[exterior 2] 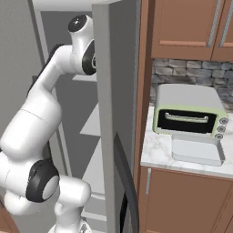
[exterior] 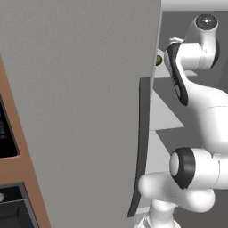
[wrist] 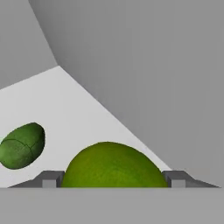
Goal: Take the avocado and lime out of the freezer and place them in the tupperware container on the counter. Then put the tupperware containing the vegetables back in the freezer.
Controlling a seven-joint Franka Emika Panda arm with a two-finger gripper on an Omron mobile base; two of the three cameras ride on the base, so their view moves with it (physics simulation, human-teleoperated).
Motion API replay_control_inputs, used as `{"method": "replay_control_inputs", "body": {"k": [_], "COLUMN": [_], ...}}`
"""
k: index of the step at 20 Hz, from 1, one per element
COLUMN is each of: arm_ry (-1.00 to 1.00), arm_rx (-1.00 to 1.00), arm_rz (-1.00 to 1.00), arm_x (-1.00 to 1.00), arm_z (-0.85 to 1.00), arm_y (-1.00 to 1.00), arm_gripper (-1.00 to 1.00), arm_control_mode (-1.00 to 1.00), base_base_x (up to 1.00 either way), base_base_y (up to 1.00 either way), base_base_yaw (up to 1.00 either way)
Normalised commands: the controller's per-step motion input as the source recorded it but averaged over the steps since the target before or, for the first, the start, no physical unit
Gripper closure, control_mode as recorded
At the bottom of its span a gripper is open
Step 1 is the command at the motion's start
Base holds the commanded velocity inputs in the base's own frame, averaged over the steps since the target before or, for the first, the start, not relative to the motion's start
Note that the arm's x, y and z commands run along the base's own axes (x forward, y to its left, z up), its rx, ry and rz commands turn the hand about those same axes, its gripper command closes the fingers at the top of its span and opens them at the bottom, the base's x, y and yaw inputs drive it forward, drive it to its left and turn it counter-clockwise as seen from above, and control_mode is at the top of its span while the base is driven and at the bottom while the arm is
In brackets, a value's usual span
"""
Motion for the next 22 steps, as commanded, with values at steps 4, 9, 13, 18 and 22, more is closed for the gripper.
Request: {"method": "replay_control_inputs", "body": {"k": [4,9,13,18,22], "arm_ry": [0.04,0.01,0.0,0.0,0.01], "arm_rx": [0.07,0.02,0.0,0.0,0.0], "arm_rz": [0.06,0.07,0.04,0.02,0.02], "arm_x": [-0.79,-0.88,-0.76,-0.53,-0.26], "arm_z": [0.23,0.01,-0.08,-0.26,-0.35], "arm_y": [0.25,0.32,0.39,0.42,0.31], "arm_gripper": [1.0,1.0,1.0,1.0,1.0], "arm_control_mode": [-1.0,-1.0,-1.0,-1.0,-1.0], "base_base_x": [0.0,0.0,0.0,0.0,0.0], "base_base_y": [0.0,0.0,0.0,0.0,0.0], "base_base_yaw": [0.0,0.0,0.0,0.0,0.0]}}
